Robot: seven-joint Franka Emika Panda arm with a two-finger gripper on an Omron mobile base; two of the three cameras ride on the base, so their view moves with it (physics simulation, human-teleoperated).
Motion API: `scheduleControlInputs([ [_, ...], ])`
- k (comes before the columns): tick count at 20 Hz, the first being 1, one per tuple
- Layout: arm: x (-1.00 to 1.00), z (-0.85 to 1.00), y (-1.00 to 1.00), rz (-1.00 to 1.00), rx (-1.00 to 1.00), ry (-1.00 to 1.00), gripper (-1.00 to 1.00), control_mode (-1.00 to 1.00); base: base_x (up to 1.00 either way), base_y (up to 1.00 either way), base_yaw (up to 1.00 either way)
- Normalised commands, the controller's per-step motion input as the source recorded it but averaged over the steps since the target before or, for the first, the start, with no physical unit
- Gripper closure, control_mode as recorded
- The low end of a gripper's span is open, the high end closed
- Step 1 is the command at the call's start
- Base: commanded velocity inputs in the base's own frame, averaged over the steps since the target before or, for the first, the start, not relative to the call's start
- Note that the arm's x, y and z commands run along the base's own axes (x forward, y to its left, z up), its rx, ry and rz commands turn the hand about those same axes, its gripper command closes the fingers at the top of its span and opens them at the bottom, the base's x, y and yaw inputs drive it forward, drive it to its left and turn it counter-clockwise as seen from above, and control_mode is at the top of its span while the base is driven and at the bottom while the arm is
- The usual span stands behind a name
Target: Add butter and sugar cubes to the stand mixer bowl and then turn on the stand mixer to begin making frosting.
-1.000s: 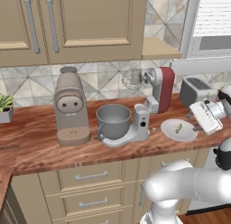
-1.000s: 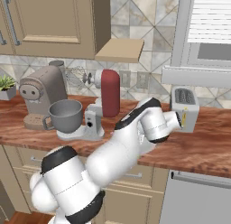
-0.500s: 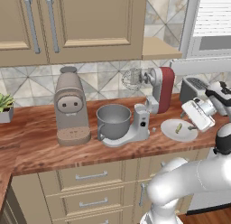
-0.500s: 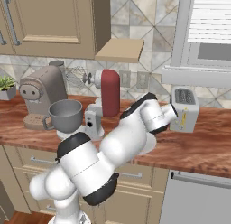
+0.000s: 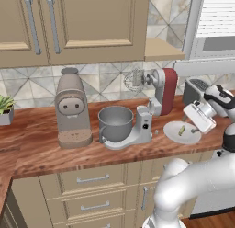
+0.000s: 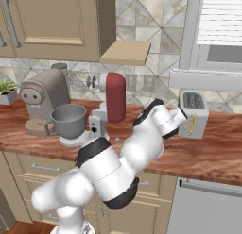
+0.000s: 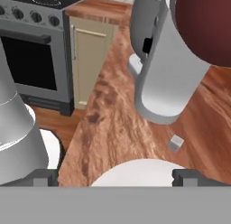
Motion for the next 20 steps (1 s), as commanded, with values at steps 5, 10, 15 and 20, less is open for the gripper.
scheduleControlInputs([
  [5,0.26,-0.3,-0.1,0.0,-0.08,0.0,-1.0,-1.0,0.0,0.0,0.0],
  [10,0.29,-0.2,-0.03,0.0,-0.07,0.0,-1.0,-1.0,0.0,0.0,0.0],
  [15,0.16,-0.26,-0.06,0.0,-0.08,0.02,-1.0,-1.0,0.0,0.0,0.0],
  [20,0.03,-0.28,-0.08,0.0,-0.08,0.04,-1.0,-1.0,0.0,0.0,0.0],
])
